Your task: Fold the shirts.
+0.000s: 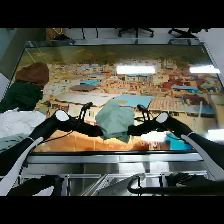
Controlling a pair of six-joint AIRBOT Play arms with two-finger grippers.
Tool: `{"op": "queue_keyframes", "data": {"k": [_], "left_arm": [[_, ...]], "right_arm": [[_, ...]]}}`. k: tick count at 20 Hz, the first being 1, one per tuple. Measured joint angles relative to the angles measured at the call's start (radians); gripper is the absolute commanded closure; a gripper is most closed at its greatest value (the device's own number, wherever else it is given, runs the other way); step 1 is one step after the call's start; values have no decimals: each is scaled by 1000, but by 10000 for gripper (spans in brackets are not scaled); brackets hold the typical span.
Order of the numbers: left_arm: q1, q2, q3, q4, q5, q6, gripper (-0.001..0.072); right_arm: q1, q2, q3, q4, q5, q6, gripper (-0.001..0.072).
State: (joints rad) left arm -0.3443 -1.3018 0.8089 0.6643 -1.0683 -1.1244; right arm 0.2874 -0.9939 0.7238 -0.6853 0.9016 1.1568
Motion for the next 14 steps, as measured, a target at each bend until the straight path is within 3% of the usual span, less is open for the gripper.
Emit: {"op": "queue_keyframes", "data": {"k": [6, 14], "left_arm": [[174, 135, 333, -2, -147, -58, 698], [266, 307, 616, -3, -311, -123, 696]], "right_arm": [[-273, 163, 367, -58, 328, -21, 691], [-391, 288, 722, 3, 453, -32, 691]]}}
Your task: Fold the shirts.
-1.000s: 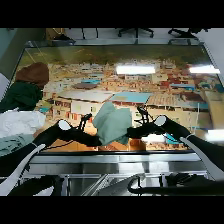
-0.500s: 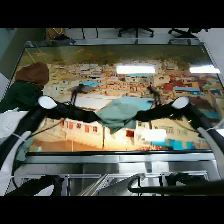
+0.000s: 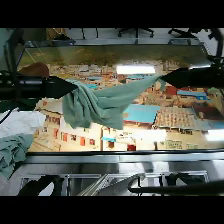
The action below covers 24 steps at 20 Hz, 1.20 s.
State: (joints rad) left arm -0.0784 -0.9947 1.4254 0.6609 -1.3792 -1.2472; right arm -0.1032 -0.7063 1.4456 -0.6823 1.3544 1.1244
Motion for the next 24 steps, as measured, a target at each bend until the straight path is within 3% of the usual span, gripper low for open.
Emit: {"op": "queue_keyframes", "data": {"k": [6, 11, 15, 20, 21, 22, 23, 24], "left_arm": [[31, 130, 29, 0, -60, -18, 696], [233, 215, 61, 51, -87, -21, 695], [268, 169, -99, 120, -63, -1, 694], [171, -86, -319, 152, 126, 84, 691], [158, -157, -329, 152, 153, 94, 602], [150, -222, -325, 152, 164, 101, 276], [144, -292, -306, 156, 166, 105, 133], [140, -348, -278, 156, 165, 108, 135]], "right_arm": [[-8, 114, 82, 39, 17, -35, 691], [-9, 139, 159, -123, -63, -40, 690], [-9, 16, 116, -189, -97, -19, 690], [-8, -293, -26, -164, -115, -14, 691], [-8, -358, -42, -156, -119, -11, 690], [-8, -425, -55, -151, -125, -11, 690], [-8, -479, -64, -143, -132, -11, 690], [-8, -525, -71, -128, -150, -15, 683]]}}
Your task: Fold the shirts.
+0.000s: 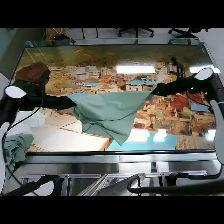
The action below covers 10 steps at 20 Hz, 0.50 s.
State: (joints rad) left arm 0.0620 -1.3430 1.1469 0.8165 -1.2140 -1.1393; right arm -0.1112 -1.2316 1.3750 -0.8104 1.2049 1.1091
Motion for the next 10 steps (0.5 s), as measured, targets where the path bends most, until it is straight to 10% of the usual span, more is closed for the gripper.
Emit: {"op": "queue_keyframes", "data": {"k": [3, 10], "left_arm": [[-3, -138, 119, 6, -61, 3, 135], [58, -149, 96, 152, -192, -58, 135]], "right_arm": [[-9, -64, 1, 30, -18, -4, 220], [-80, 46, -80, -16, 123, 79, 204]]}}
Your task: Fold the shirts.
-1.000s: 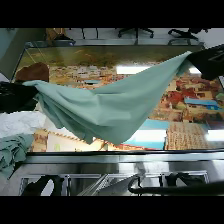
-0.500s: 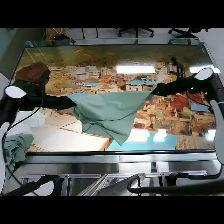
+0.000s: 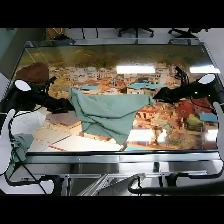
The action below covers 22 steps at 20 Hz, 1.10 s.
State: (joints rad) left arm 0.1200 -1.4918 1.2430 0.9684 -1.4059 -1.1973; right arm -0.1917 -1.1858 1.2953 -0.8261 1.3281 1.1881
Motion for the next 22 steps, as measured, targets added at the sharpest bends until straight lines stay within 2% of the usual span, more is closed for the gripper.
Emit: {"op": "queue_keyframes", "data": {"k": [3, 6, 11, 12, 13, 14, 16, 17, 22], "left_arm": [[11, 43, -132, -16, 72, 10, 135], [-18, 39, -213, -90, 179, 48, 135], [-97, -62, -183, -142, 286, 73, 137], [-106, -86, -161, -143, 291, 74, 137], [-112, -105, -142, -145, 292, 77, 272], [-118, -123, -119, -147, 291, 77, 460], [-122, -150, -84, -142, 280, 80, 641], [-122, -157, -74, -138, 274, 81, 695], [-119, -157, -51, -131, 261, 84, 699]], "right_arm": [[62, 92, -209, 17, -19, 24, 206], [170, 129, -414, 98, -154, 17, 213], [338, 104, -538, 185, -312, -22, 217], [360, 99, -546, 198, -330, -24, 269], [380, 95, -552, 212, -349, -30, 398], [394, 92, -556, 221, -363, -34, 470], [411, 87, -561, 232, -387, -51, 515], [417, 86, -562, 238, -395, -58, 685], [425, 94, -545, 306, -412, -125, 691]]}}
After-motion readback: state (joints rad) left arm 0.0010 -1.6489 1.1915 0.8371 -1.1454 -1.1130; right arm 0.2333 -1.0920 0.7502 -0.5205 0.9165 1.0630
